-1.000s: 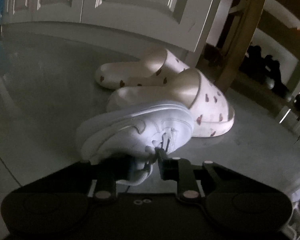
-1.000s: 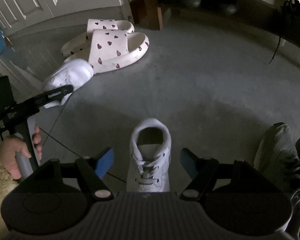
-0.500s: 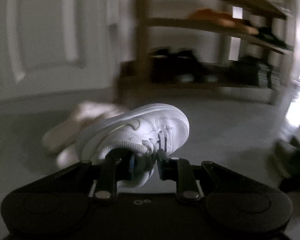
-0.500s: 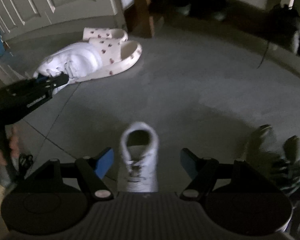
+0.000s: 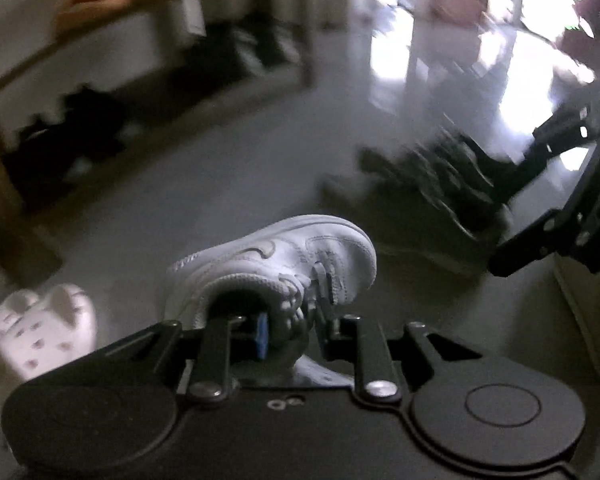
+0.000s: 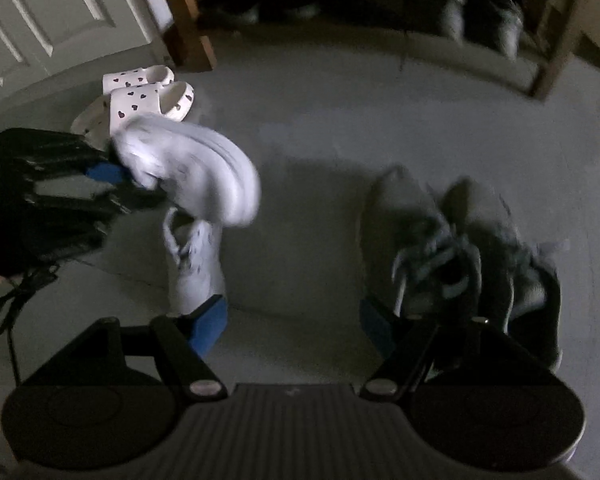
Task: Organize scattered shoes
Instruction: 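Carry the white sneaker with the left gripper toward the grey-green sneakers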
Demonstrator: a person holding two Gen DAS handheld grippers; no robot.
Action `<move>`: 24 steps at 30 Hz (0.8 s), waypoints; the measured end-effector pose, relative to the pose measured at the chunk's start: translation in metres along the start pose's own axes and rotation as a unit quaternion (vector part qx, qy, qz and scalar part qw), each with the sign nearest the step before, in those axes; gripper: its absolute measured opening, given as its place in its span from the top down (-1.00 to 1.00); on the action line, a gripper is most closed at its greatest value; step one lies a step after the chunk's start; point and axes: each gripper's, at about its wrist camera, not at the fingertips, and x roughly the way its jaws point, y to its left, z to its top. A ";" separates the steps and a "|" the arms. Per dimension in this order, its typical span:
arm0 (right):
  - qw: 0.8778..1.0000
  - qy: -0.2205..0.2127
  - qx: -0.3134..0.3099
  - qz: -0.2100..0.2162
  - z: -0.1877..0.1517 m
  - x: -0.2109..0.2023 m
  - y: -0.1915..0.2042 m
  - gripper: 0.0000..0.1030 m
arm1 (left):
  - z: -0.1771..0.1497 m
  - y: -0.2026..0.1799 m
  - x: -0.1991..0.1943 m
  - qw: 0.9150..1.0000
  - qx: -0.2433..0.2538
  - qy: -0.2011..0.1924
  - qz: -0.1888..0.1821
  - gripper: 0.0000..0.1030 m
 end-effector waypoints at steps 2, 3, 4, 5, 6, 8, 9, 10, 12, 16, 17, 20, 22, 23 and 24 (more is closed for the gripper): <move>1.000 0.009 -0.005 0.002 -0.006 0.003 0.000 -0.49 | 0.004 -0.014 0.015 0.999 0.026 0.022 -0.020 0.57; 1.000 0.018 0.002 0.000 -0.011 0.005 -0.002 -0.49 | 0.006 -0.019 0.024 0.998 0.036 0.034 -0.032 0.57; 1.000 0.027 0.010 -0.002 -0.016 0.008 -0.005 -0.49 | 0.007 -0.023 0.031 0.997 0.045 0.044 -0.042 0.57; 0.999 0.029 0.014 -0.002 -0.017 0.008 -0.007 -0.49 | 0.007 -0.027 0.039 0.996 0.054 0.054 -0.051 0.56; 0.999 0.032 0.024 -0.006 -0.020 0.009 -0.012 -0.49 | 0.007 -0.030 0.045 0.995 0.060 0.062 -0.056 0.56; 0.998 0.035 0.041 -0.014 -0.025 0.012 -0.020 -0.49 | 0.007 -0.035 0.059 0.994 0.067 0.077 -0.051 0.46; 0.998 0.032 0.044 -0.016 -0.026 0.012 -0.022 -0.49 | 0.007 -0.035 0.063 0.994 0.063 0.076 -0.044 0.40; 0.998 0.029 0.047 -0.018 -0.026 0.013 -0.024 -0.49 | 0.008 -0.036 0.066 0.995 0.060 0.075 -0.036 0.34; 0.998 0.021 0.051 -0.022 -0.022 0.012 -0.027 -0.49 | 0.010 -0.037 0.068 0.995 0.049 0.079 -0.030 0.28; 0.999 0.010 0.046 -0.021 -0.015 0.011 -0.028 -0.49 | 0.012 -0.039 0.066 0.996 0.032 0.079 -0.028 -0.08; 0.999 0.007 0.042 -0.018 -0.013 0.011 -0.028 -0.49 | 0.012 -0.040 0.061 0.996 0.027 0.077 -0.026 -0.13; 1.000 0.000 0.028 -0.012 -0.006 0.009 -0.027 -0.49 | 0.011 -0.039 0.044 0.997 0.006 0.069 -0.024 -0.28; 1.000 -0.013 -0.001 -0.010 0.005 0.011 -0.022 -0.49 | 0.008 -0.037 0.034 0.998 -0.012 0.065 -0.016 -0.29; 1.000 -0.017 -0.009 -0.009 0.008 0.011 -0.022 -0.49 | 0.007 -0.035 0.028 0.998 -0.022 0.062 -0.009 -0.30; 0.999 -0.028 -0.027 -0.008 0.015 0.012 -0.019 -0.49 | 0.005 -0.033 0.022 0.998 -0.032 0.059 -0.002 -0.30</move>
